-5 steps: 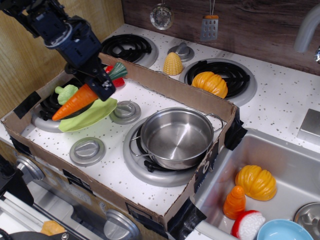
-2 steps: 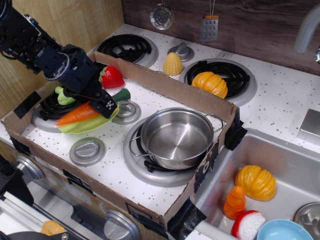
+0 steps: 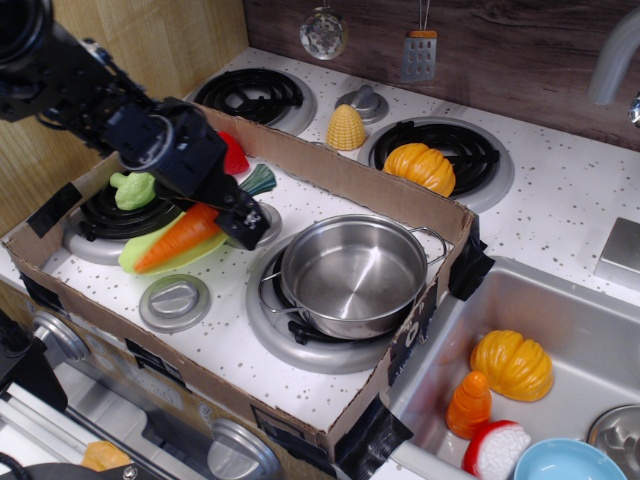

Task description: Put carrot on plate

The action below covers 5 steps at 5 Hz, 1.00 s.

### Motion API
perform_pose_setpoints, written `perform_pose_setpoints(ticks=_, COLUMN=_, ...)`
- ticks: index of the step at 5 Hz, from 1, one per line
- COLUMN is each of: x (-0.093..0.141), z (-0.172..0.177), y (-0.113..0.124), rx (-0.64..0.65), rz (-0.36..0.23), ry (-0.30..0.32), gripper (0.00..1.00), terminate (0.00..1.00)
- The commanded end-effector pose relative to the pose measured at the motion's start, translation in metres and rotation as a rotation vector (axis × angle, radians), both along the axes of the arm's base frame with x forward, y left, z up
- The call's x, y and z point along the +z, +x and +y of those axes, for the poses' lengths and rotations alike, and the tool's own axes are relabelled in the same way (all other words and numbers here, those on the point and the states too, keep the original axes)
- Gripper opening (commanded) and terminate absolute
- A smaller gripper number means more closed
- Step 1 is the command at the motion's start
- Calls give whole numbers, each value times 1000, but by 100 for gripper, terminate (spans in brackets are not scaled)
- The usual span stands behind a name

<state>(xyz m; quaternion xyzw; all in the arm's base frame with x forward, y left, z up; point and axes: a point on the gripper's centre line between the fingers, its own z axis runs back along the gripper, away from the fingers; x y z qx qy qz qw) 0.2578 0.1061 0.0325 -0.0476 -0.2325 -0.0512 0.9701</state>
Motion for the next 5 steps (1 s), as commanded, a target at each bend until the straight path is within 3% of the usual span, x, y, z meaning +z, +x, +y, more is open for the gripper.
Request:
perform_pose_setpoints(ticks=1, x=39, z=-1, y=3, rx=25, rz=-87, ry=152, gripper=100, terminate=0)
perform_pose_setpoints(ticks=2, x=58, z=1, y=3, rx=13, rz=-108, ry=240, gripper=100, terminate=0)
perform_pose_setpoints(ticks=3, x=88, z=0, y=9, rx=-47, rz=-114, ry=399, gripper=100, terminate=0)
perform_pose_setpoints(ticks=4, x=116, z=-25, y=16, rx=-56, rz=-53, ry=581, gripper=100, terminate=0)
perform_pose_setpoints(ticks=5, x=131, z=-48, y=22, rx=-40, rz=-11, ry=699, gripper=100, terminate=100)
